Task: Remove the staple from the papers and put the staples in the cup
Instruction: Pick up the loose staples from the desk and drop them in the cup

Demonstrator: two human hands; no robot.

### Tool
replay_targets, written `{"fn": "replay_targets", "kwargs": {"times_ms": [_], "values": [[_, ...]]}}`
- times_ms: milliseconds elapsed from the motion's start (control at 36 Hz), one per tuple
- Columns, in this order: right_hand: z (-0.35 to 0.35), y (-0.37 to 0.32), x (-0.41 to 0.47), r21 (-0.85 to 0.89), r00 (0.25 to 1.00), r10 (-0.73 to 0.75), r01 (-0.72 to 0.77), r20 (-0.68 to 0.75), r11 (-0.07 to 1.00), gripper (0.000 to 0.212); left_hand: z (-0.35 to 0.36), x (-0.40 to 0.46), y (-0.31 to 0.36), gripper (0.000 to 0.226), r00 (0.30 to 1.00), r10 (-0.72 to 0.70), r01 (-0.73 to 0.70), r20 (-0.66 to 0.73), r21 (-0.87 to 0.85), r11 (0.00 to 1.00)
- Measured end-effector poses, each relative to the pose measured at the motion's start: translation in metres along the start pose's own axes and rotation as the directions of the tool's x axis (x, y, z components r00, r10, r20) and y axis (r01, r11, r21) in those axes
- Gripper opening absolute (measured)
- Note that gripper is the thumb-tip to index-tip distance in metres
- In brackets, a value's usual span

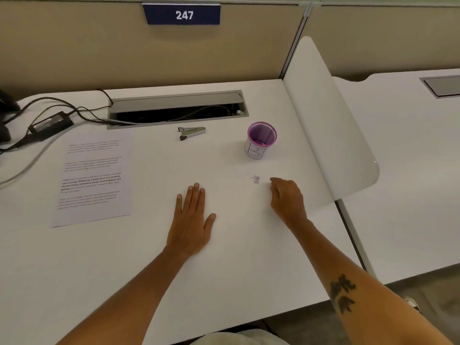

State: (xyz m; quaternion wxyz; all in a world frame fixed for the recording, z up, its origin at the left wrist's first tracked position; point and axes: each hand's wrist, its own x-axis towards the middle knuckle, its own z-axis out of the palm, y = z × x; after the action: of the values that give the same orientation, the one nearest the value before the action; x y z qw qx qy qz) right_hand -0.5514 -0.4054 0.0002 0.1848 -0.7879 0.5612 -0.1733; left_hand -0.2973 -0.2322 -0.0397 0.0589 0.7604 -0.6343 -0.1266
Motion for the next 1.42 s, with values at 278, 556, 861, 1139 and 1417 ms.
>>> {"fn": "replay_targets", "kwargs": {"times_ms": [278, 556, 861, 1139, 1417], "values": [[0.017, -0.023, 0.009, 0.146, 0.994, 0.104, -0.097, -0.040, 0.984, 0.052, -0.004, 0.000, 0.002, 0.078, 1.000, -0.001, 0.001, -0.023, -0.009, 1.000], [0.011, -0.033, 0.024, 0.289, 0.973, 0.210, -0.175, -0.095, 0.941, 0.047, -0.004, 0.001, 0.002, 0.077, 0.999, -0.007, 0.006, -0.035, -0.015, 1.000], [0.000, -0.035, 0.033, 0.265, 0.987, 0.157, -0.140, -0.044, 0.954, 0.043, -0.005, 0.002, 0.002, 0.077, 0.999, -0.012, 0.011, -0.031, -0.024, 1.000], [0.009, -0.043, 0.020, 0.374, 0.972, 0.234, -0.210, -0.019, 0.903, 0.040, -0.008, 0.002, 0.003, 0.077, 1.000, -0.011, 0.010, -0.029, -0.026, 1.000], [0.007, -0.040, 0.014, 0.465, 0.941, 0.336, -0.285, -0.030, 0.838, 0.043, -0.008, 0.003, 0.002, 0.076, 0.999, -0.011, 0.009, -0.039, -0.046, 0.999]]}}
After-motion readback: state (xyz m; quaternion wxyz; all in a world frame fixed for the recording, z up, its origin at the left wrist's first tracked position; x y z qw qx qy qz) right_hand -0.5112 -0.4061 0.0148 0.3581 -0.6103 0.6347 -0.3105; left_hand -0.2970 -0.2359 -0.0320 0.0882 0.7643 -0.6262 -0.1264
